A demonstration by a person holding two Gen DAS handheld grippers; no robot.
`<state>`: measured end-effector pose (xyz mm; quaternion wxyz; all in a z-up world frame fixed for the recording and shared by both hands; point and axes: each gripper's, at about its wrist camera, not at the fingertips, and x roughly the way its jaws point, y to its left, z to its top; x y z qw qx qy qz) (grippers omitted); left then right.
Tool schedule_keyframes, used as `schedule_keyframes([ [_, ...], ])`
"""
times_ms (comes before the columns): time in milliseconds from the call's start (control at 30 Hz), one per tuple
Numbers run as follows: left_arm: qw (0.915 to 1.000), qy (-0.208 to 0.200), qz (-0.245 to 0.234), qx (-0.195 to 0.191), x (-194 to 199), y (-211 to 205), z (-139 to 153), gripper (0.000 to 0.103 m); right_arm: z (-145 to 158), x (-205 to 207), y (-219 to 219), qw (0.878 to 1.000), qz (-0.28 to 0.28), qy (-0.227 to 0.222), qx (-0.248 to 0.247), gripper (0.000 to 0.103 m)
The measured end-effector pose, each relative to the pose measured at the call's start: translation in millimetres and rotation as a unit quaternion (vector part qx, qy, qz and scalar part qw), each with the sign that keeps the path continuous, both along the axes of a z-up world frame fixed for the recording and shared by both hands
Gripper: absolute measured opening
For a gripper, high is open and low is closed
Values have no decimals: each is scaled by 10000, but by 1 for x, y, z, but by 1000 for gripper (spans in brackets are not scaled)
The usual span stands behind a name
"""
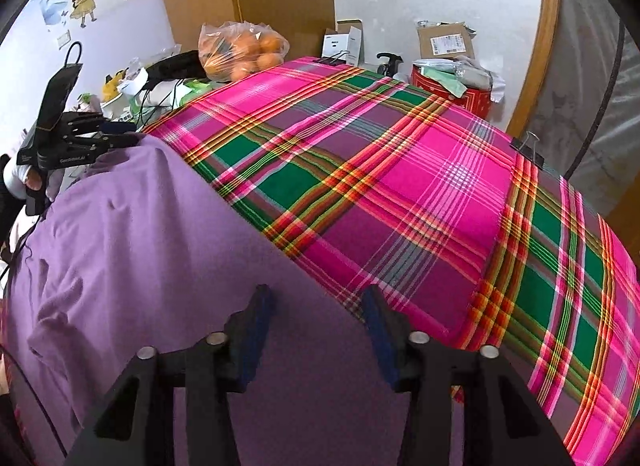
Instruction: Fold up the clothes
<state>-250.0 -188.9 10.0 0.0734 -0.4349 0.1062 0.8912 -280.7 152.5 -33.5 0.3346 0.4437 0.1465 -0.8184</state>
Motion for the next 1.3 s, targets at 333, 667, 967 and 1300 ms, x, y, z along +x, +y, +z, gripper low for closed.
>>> schedule_keyframes([
  [333,9999,46,-65,-147,9,16,6,2,14,12,-4,9995,-82,304,45,4],
  [667,9963,837,140,153,61,12,68,2,81,68,5,9948,-133,963,-299,3],
  [967,9868,1548,220,424,161,11,110,2,128,173,18,9872,34,1472,-605,3],
  [1300,9864,1403,416,747,262,12,60,2,87,280,22,9921,120,1054,-663,3],
])
